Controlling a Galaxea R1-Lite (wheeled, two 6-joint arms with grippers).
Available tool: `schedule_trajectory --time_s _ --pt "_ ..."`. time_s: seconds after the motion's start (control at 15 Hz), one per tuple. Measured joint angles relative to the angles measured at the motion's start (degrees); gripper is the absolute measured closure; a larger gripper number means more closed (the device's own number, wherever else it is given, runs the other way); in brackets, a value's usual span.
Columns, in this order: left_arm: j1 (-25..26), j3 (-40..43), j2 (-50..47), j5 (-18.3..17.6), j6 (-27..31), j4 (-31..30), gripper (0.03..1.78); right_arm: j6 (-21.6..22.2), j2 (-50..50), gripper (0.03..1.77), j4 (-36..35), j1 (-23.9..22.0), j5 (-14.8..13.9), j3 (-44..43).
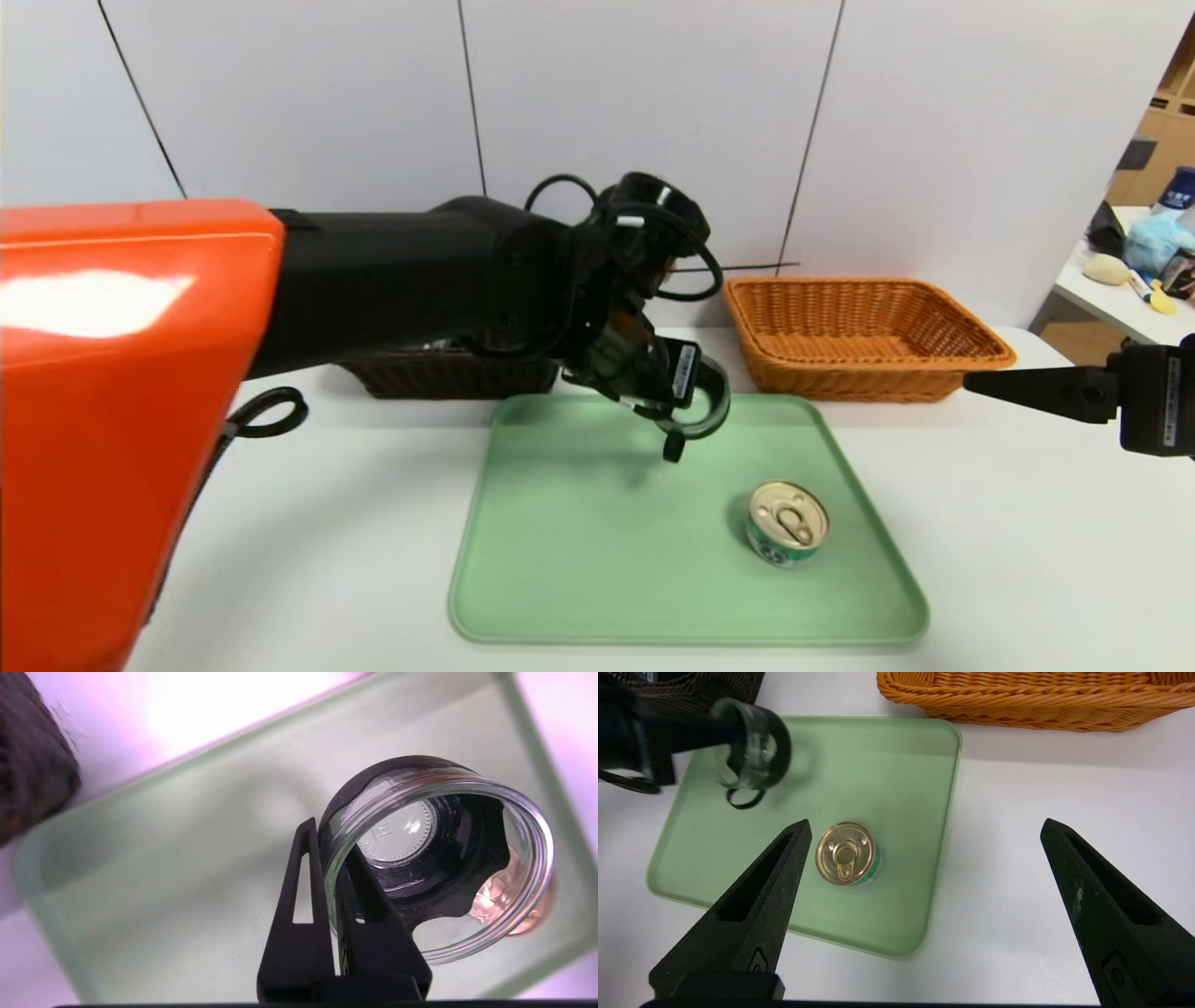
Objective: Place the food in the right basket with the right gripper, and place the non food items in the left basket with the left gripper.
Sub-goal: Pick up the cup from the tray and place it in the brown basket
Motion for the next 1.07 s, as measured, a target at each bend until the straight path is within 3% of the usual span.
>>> schedule_trajectory --time_s 0.33,0.67,0.87,1.07 --pt "1.62 -0.09 -8.67 -3.74 -3.55 -3.64 1.70 0.00 -0.72 0.10 0.06 0.20 -0.11 0.95" --pt "12.98 -0.07 -10.90 -4.49 -3.52 -5.68 1.70 0.02 -1.52 0.10 -0.02 0.20 -0.06 1.65" --pt "20.29 -0.07 -9.79 -7.19 -3.50 -6.03 1.70 -0.04 -1.68 0.10 -0.05 0.20 -0.01 1.84" --pt "24.42 -0.07 -6.88 -7.84 -3.61 -6.31 1.70 -0.10 -1.74 0.10 -0.05 0.20 0.05 1.90"
